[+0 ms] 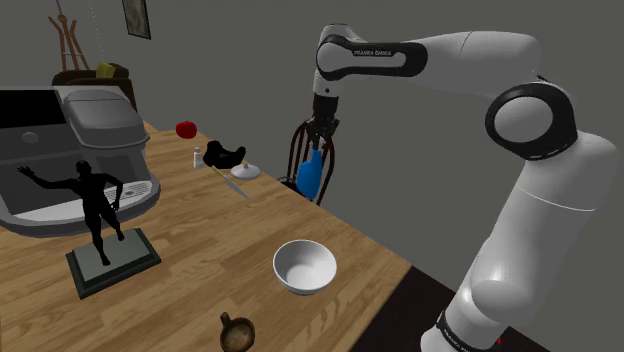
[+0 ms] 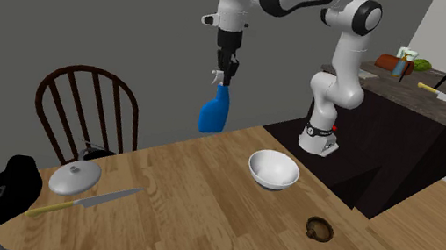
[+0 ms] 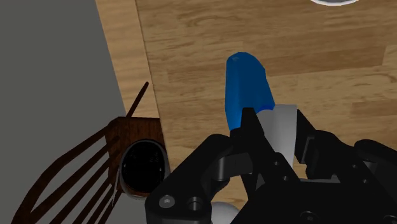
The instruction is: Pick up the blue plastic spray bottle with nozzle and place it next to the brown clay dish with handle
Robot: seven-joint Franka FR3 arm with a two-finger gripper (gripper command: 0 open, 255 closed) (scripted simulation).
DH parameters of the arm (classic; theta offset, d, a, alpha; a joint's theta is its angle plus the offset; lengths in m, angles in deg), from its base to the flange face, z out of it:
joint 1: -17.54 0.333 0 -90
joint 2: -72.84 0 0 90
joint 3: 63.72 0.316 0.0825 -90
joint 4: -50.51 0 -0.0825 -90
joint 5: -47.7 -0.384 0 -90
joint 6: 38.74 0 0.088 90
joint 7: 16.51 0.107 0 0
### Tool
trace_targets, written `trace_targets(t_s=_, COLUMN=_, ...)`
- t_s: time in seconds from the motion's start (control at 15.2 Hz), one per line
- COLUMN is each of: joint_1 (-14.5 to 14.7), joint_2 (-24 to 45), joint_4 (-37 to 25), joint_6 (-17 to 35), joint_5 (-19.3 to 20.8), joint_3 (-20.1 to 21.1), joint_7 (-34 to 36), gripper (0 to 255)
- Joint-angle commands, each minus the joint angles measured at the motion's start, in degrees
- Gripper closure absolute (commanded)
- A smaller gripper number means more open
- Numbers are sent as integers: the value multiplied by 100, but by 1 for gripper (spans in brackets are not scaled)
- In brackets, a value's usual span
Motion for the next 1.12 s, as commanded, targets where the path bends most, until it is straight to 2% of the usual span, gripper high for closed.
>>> trace_targets(t_s=0.0, joint_1=91, joint_2=-320, joint_4=253, joint_6=-67, joint_5=22, joint_3=80, joint_7=176, gripper=255)
trace_targets(t_s=0.53, joint_1=449, joint_2=-1339, joint_4=794, joint_6=-540, joint_5=-11, joint_3=512, joint_7=966, gripper=255)
trace_targets(t_s=1.06, joint_1=786, joint_2=-2041, joint_4=862, joint_6=-1158, joint_5=-191, joint_3=1035, joint_7=1822, gripper=255)
